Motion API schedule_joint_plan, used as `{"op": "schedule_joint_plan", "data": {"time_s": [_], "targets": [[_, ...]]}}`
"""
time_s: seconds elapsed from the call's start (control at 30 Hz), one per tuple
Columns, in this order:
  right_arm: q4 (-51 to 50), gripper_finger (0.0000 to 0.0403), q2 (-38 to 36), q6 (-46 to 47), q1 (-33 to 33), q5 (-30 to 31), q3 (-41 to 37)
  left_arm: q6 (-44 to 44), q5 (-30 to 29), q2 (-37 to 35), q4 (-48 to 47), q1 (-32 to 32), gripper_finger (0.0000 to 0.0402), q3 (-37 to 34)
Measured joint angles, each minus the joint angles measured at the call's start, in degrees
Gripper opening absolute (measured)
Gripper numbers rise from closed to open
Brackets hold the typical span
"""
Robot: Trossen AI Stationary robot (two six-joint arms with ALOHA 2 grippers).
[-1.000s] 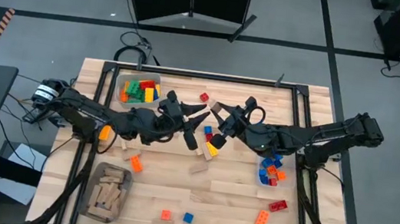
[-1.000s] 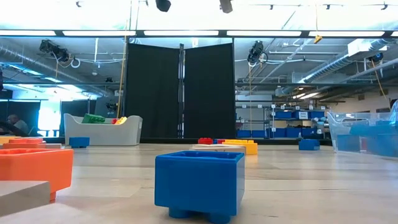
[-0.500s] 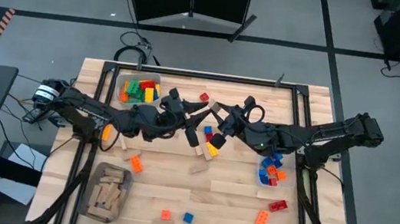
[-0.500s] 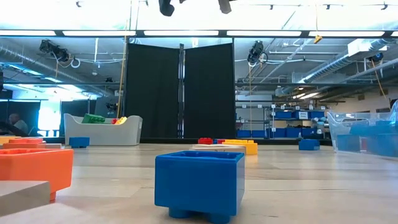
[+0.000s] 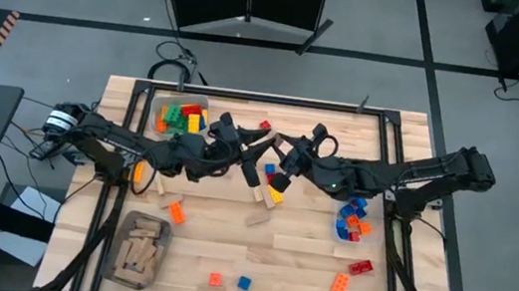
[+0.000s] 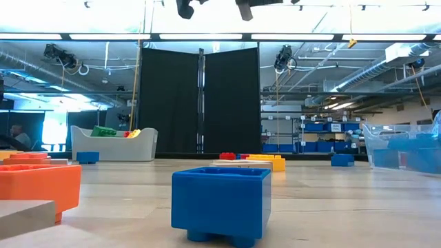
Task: Sort blocks by size
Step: Put the brown block into the black bin
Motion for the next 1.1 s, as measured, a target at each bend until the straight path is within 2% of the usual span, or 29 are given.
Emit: {"op": "schedule_joint_plan", "data": {"time_s": [0.17,0.3,0.67,0.9,1.1], "targets": [[1.2,0.0119,2.4,-1.7,-0.2,0.6,0.0,2.5,-3.9,3.3,-2.2,0.2,0.0122,4.1],[0.0,0.0119,3.1,-3.0,0.6,4.3,-0.1,3.0,-4.8,5.3,-5.9,0.1,0.0122,6.7],[0.2,0.0119,2.0,-4.8,2.2,10.7,-0.1,8.0,-6.9,5.0,-4.5,-0.1,0.0122,7.3],[0.3,0.0119,1.8,-6.6,2.1,10.5,-0.1,7.3,-5.6,5.1,-5.3,-0.1,0.0122,7.3],[1.0,0.0119,1.8,-11.4,2.4,9.4,-0.1,0.9,-4.9,5.1,-9.3,0.1,0.0122,7.3]]}}
